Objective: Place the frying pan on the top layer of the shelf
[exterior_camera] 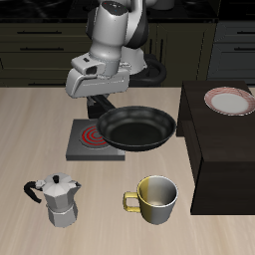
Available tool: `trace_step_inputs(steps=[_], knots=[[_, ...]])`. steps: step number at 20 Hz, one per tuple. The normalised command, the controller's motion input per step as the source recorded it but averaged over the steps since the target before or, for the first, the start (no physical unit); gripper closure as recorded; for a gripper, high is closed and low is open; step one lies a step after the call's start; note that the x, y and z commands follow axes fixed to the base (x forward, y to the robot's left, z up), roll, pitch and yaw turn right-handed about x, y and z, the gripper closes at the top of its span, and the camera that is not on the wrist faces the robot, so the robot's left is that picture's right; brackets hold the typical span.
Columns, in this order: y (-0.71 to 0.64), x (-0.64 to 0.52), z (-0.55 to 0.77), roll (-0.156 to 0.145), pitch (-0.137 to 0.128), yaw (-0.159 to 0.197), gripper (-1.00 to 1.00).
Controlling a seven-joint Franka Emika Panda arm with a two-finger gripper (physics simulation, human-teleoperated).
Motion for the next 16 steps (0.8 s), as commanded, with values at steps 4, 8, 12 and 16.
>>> trace_step_inputs(steps=[4, 8, 12, 16], knots=[[-0.09, 0.08, -0.08, 0.006, -0.01, 0.166, 1.0], [-0.14, 0.06, -0.05, 0.0, -0.017, 0.101, 1.0], [-0.13, 0.09, -0.13, -0.019, 0.005, 0.069, 1.0], [-0.11, 0.05, -0.14, -0.034, -0.017, 0.088, 1.0]])
